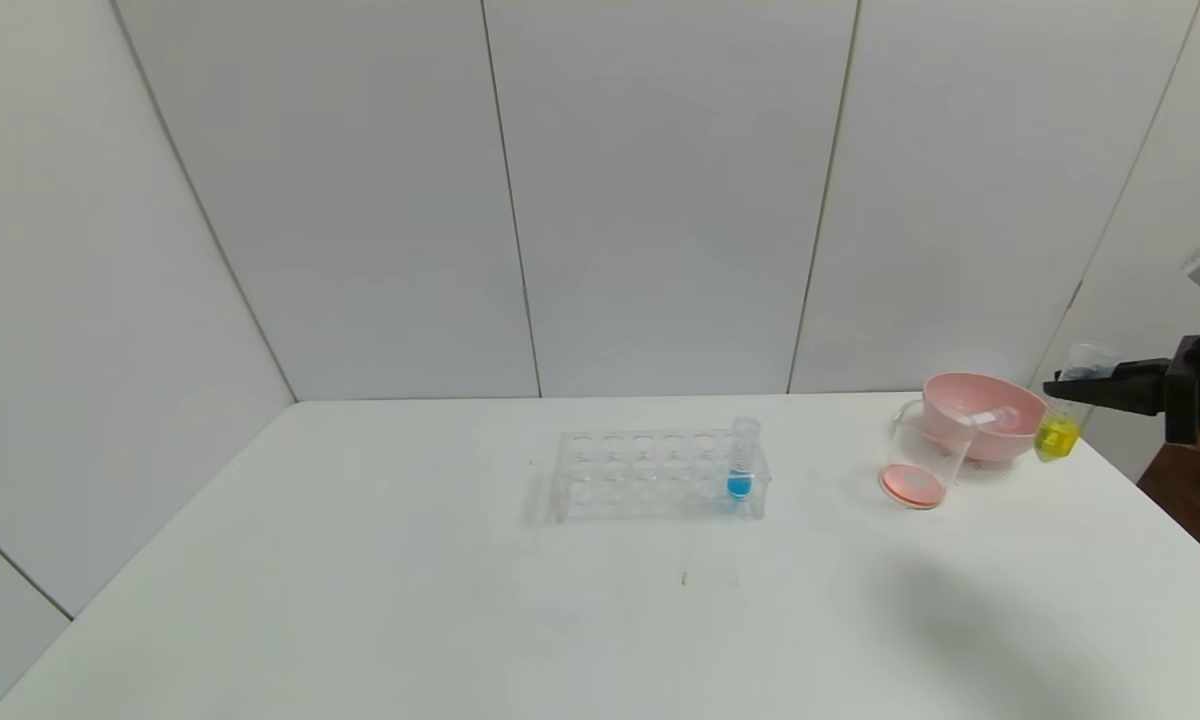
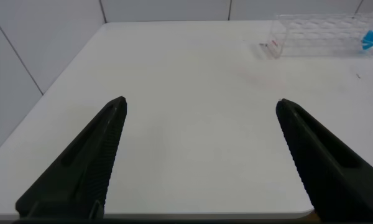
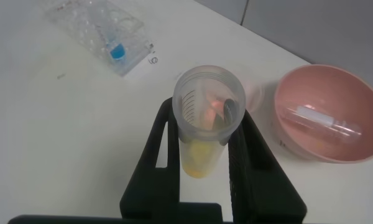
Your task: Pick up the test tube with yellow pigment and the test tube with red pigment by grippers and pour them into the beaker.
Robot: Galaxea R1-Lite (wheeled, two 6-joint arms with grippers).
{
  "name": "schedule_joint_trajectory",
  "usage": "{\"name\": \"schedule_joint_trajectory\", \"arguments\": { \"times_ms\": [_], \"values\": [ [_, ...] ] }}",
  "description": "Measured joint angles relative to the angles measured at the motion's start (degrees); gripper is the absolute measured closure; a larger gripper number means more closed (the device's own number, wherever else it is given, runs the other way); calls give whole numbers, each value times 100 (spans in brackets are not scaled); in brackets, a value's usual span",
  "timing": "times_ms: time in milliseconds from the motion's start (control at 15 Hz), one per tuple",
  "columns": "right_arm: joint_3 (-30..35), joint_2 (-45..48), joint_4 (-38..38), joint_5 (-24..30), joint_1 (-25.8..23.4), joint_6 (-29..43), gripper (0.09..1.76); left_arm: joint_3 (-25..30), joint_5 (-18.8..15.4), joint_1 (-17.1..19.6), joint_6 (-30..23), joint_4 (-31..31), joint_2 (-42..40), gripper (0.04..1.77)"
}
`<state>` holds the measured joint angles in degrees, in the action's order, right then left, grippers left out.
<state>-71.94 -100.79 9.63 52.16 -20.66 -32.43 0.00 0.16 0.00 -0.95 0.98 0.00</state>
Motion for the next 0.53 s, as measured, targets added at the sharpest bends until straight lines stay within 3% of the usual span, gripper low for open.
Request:
{"name": "schedule_joint_trajectory", "arguments": {
  "times_ms": [333, 533],
  "values": [
    [-1585, -894, 1215, -51, -317, -920, 134, 0, -2, 0, 0, 0, 0, 9],
    [-2293, -1398, 1760, -457, -329, -1741, 134, 0, 0, 0, 0, 0, 0, 9]
  ]
}}
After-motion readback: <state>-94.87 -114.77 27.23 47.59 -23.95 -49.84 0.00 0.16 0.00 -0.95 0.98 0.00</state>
